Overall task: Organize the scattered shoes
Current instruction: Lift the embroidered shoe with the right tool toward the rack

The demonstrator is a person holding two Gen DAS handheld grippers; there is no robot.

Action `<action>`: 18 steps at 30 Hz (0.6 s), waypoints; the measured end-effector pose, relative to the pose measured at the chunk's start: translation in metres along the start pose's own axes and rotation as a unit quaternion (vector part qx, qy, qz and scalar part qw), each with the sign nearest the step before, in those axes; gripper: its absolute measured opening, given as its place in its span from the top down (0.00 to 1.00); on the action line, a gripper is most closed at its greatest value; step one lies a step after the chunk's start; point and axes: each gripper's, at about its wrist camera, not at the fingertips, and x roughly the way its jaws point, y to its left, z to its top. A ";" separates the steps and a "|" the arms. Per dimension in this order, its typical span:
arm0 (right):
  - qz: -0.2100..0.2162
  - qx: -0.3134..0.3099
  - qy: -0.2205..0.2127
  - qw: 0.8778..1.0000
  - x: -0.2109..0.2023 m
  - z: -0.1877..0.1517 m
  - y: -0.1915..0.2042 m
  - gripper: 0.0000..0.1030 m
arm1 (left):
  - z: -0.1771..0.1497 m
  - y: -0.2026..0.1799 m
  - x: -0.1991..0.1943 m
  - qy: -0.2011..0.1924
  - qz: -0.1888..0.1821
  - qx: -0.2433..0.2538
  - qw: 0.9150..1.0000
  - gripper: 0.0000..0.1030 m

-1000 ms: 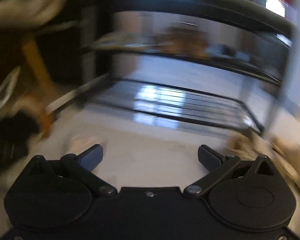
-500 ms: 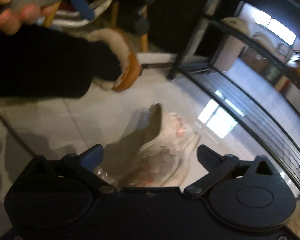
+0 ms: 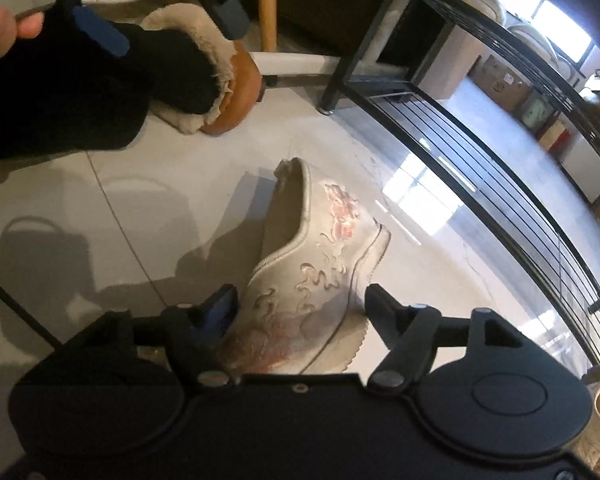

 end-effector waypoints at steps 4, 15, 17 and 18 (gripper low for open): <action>-0.003 0.064 0.007 0.998 -0.005 0.001 -0.015 0.42 | -0.002 0.003 -0.001 -0.001 -0.007 -0.002 1.000 0.01; 0.017 0.318 0.030 0.948 0.002 -0.061 -0.094 0.62 | -0.007 -0.005 -0.002 -0.004 -0.007 0.019 1.000 0.01; 0.023 0.341 0.025 0.939 0.002 -0.072 -0.099 0.63 | -0.008 -0.007 0.000 0.000 -0.002 0.023 1.000 0.01; 0.026 0.353 0.023 0.935 0.002 -0.077 -0.102 0.63 | -0.008 -0.009 0.000 0.002 -0.001 0.022 1.000 0.01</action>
